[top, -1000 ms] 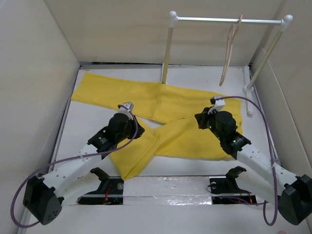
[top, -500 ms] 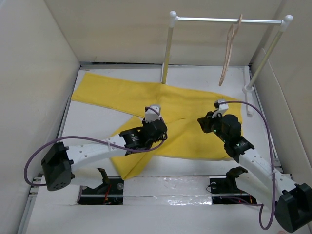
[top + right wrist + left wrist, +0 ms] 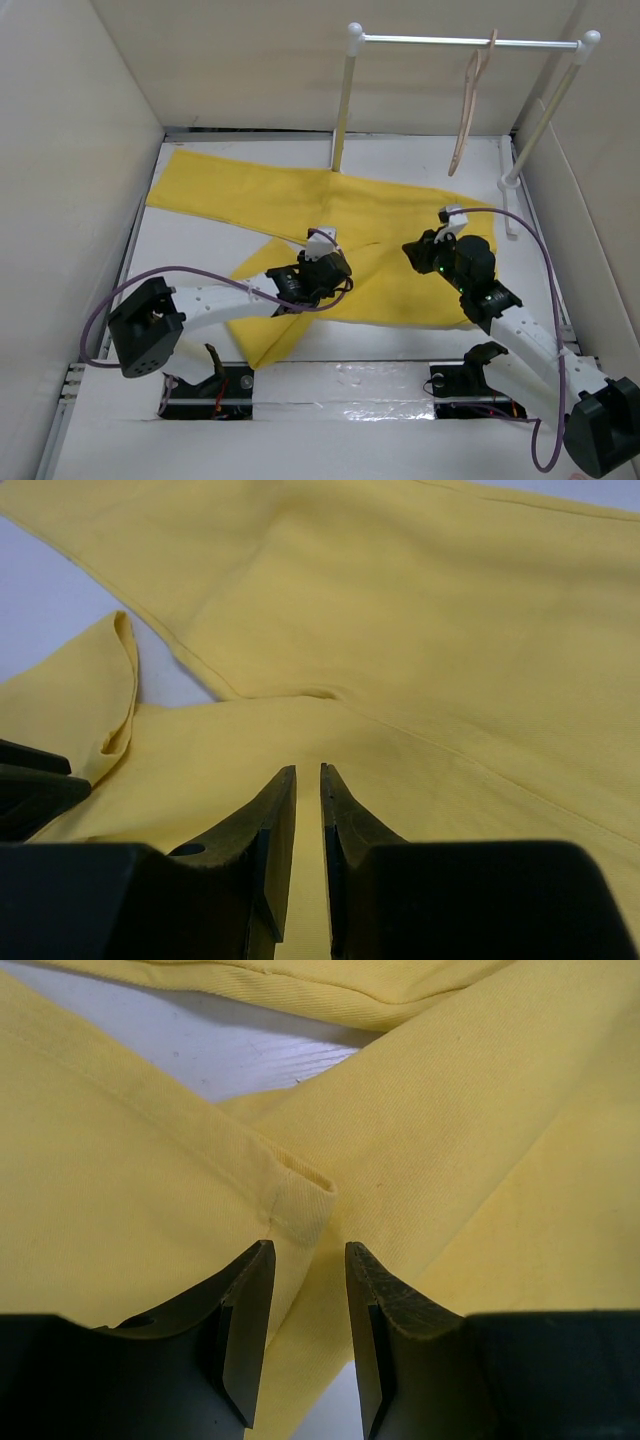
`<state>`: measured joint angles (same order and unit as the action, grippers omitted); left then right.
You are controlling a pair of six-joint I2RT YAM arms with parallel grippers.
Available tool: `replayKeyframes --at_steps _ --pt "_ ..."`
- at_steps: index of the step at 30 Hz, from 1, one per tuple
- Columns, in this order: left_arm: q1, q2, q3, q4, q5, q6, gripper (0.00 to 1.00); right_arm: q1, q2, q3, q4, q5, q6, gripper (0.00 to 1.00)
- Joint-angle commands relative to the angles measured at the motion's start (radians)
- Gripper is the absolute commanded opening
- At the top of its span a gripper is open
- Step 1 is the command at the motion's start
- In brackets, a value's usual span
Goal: Place the trousers on the hanger
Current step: Flatten out the trousers at the center of the board.
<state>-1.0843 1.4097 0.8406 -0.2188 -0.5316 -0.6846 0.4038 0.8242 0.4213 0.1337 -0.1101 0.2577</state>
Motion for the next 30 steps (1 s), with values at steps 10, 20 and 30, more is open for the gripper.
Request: replayKeyframes --at_steps 10,20,30 --pt "0.007 0.1 0.035 0.012 -0.131 0.005 0.32 -0.008 -0.08 -0.042 -0.009 -0.068 0.008 0.24" --pt "-0.005 -0.156 0.044 -0.079 -0.261 -0.052 0.0 -0.008 -0.172 -0.153 -0.063 0.049 0.136 0.0" --pt "-0.005 -0.774 0.202 -0.303 -0.496 -0.015 0.0 0.199 -0.047 -0.185 0.026 0.049 0.169 0.0"
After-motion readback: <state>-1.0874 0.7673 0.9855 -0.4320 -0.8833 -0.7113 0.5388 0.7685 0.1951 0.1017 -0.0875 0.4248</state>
